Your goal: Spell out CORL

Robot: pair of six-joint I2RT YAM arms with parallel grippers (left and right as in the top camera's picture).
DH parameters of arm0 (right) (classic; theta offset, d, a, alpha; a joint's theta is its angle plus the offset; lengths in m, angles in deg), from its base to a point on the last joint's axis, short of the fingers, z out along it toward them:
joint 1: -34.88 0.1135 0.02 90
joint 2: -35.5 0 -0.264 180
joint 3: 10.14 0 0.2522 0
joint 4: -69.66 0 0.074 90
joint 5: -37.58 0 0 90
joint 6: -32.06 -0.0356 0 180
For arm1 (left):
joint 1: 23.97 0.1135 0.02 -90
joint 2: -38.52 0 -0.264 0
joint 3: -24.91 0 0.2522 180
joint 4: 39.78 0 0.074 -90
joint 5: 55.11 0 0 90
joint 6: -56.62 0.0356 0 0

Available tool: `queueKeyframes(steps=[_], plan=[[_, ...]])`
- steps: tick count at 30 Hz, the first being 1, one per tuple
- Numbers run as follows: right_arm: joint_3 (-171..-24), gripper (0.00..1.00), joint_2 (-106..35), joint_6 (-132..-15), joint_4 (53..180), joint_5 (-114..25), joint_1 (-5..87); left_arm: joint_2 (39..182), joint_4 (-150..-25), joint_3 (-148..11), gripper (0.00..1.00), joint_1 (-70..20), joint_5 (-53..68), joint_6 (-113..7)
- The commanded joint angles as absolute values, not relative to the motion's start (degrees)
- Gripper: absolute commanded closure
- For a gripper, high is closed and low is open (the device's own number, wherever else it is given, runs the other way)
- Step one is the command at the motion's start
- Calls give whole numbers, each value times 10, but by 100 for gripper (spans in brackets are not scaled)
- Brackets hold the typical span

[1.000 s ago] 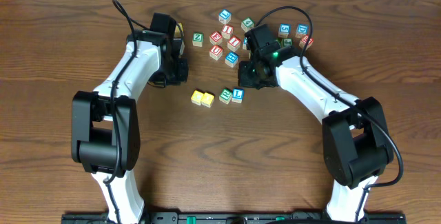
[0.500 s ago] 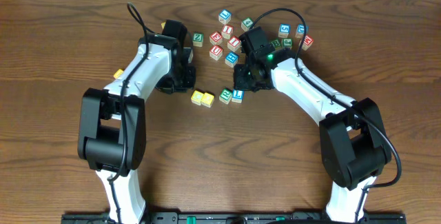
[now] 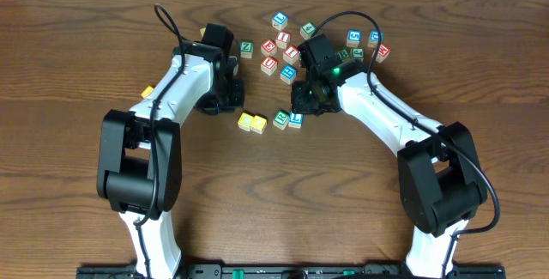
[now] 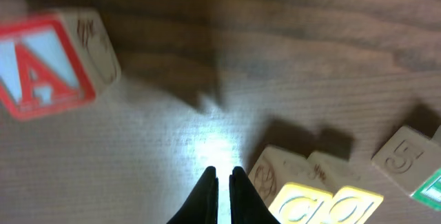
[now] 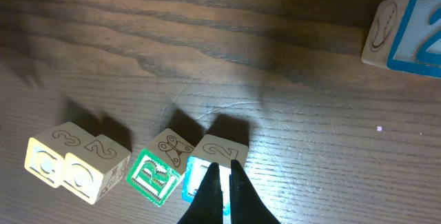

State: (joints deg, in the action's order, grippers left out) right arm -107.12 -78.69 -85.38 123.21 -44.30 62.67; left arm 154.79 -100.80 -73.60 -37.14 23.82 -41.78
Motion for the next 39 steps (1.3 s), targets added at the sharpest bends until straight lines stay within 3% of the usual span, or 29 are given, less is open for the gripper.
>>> queueKeyframes(steps=[1, 27, 39], plan=[[-1082, 99, -792, -840, 1234, -443, 627, 1563, -1011, -731, 92, -370, 237, -394], [-1082, 98, -792, -835, 1232, -443, 627, 1569, -1011, -703, 92, -412, 233, -366], [-1082, 99, -807, -864, 1136, -443, 644, 1563, -996, -722, 92, -391, 266, -389]])
